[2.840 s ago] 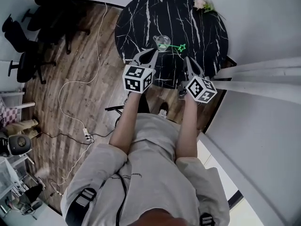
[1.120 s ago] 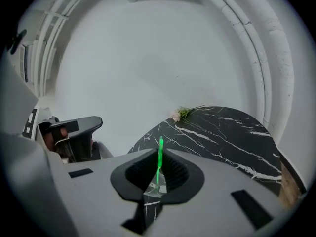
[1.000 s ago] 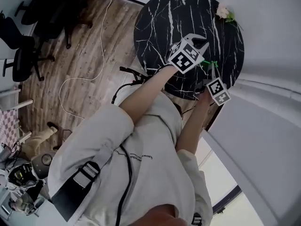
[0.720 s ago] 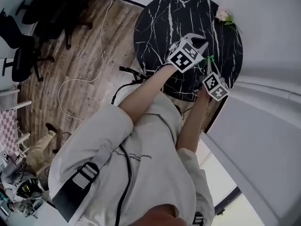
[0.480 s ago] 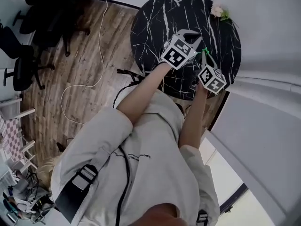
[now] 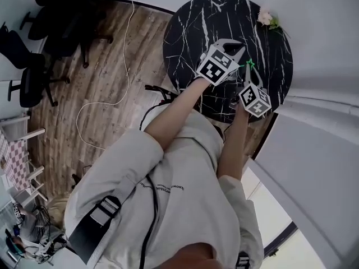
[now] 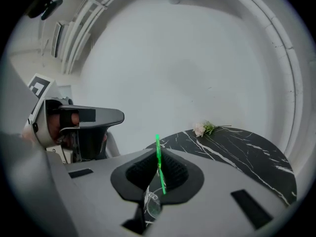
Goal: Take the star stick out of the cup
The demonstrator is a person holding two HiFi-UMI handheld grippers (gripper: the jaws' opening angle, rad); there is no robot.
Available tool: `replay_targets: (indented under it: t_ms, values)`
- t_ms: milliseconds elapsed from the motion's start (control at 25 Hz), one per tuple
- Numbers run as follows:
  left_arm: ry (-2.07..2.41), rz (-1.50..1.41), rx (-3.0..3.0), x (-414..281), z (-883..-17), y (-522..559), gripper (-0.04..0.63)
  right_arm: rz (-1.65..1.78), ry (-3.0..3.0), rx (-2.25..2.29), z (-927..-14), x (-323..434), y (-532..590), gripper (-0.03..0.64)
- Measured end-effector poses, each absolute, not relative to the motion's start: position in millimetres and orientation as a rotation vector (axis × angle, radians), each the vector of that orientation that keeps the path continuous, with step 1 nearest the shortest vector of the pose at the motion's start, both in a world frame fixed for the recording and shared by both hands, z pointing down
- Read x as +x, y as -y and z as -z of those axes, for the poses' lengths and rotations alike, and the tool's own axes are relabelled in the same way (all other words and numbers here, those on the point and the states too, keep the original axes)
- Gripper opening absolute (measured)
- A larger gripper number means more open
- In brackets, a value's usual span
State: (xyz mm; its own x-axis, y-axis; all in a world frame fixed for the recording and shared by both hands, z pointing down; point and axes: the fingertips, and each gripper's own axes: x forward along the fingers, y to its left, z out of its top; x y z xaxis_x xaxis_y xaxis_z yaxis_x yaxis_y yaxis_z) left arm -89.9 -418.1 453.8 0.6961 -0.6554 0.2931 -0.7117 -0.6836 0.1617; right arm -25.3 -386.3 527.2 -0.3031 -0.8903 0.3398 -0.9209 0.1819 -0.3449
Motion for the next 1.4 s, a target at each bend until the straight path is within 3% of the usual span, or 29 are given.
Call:
replay_targets:
  t_ms: [1400]
  values:
    - [1.024, -0.345, 2.637, -75, -475, 406, 0.023, -0.701, 2.343, 1.742, -491, -8, 371, 0.044]
